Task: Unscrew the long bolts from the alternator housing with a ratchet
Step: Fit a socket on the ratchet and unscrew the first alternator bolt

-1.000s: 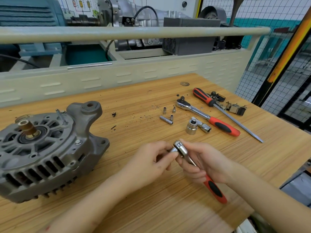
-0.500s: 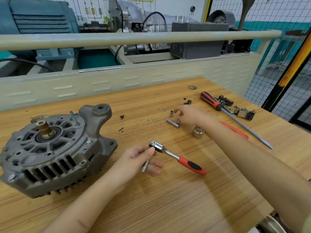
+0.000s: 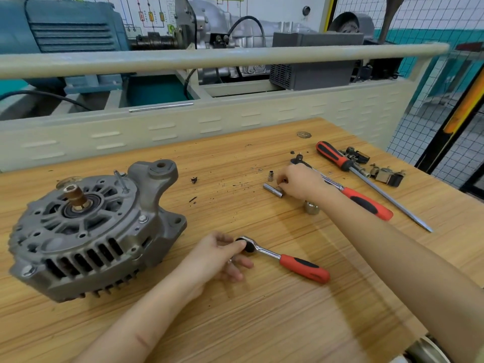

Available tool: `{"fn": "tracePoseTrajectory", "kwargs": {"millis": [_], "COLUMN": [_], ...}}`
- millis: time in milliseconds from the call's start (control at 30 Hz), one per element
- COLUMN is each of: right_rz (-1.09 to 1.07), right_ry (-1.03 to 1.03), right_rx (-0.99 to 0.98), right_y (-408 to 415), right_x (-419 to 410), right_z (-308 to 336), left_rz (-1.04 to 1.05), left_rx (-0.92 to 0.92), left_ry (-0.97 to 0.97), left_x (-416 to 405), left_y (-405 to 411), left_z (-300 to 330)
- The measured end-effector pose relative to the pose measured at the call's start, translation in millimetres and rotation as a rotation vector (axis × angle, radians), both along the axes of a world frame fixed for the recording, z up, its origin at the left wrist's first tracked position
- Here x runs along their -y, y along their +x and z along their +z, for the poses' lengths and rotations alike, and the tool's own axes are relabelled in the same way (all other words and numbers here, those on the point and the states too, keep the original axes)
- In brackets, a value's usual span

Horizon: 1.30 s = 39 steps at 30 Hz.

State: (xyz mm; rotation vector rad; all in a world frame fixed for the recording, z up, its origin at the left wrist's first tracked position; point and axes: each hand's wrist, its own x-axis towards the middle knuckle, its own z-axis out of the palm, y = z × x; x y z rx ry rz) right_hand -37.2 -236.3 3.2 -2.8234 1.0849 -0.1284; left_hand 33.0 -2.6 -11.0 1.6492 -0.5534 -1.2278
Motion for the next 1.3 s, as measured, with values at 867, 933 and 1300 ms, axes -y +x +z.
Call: {"fn": "tracePoseTrajectory", "kwargs": {"millis": [867,933,1300], "right_rz": [0.450,0.403,0.181], "right_ry": [0.158,0.155,1.232], "right_rx": [0.773,0.840,1.107], "right_y": [-68.3,-68.3,-66.6], "right_x": [-170.4,-165.4,-129.6], "right_z": [3.8,4.8,22.1], "left_rz": [-0.105,-0.141,-0.149], "left_rx": [-0.119,-0.153,0.619], "left_ry": [-0.094,-0.115,-0.154], "left_x": [13.3,11.1,11.9], "left_y": [-7.8,-8.5,-22.3], "left_z": [26.0,29.8,8.1]}}
